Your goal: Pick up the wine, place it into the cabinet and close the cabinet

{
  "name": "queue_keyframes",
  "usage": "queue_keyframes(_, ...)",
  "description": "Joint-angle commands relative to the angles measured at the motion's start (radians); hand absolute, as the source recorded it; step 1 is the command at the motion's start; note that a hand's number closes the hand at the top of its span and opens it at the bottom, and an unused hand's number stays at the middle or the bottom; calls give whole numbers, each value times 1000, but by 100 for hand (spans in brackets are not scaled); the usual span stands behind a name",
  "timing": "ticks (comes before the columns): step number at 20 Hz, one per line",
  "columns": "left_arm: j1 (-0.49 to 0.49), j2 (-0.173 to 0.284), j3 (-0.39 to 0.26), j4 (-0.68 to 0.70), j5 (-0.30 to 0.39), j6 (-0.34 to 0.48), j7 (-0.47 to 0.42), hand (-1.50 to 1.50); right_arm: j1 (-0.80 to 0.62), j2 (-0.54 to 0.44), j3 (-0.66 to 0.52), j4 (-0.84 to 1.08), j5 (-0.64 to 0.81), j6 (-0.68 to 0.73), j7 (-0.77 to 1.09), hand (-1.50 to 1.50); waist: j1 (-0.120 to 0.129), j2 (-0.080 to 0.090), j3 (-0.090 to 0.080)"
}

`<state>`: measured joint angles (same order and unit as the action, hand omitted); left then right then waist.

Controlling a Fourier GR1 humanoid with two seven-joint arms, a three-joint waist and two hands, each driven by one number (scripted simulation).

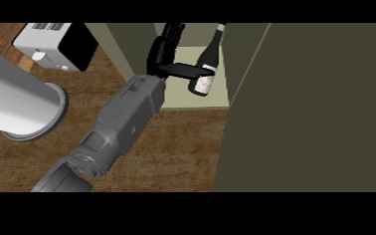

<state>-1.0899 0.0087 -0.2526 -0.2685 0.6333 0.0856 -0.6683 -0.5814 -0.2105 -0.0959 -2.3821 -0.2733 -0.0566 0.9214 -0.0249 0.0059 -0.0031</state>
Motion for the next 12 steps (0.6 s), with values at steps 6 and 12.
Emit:
queue_keyframes(6, 155, -8, -113, -338, -34, 98, 105, -150, -21, 0, 60, -38, 75, -77, 52, -150, 35, -18, 2)
queue_keyframes(12, 265, -9, -229, -661, -62, 225, 259, -150, -31, -22, 69, -88, 68, -88, 88, -150, 51, -26, 2)
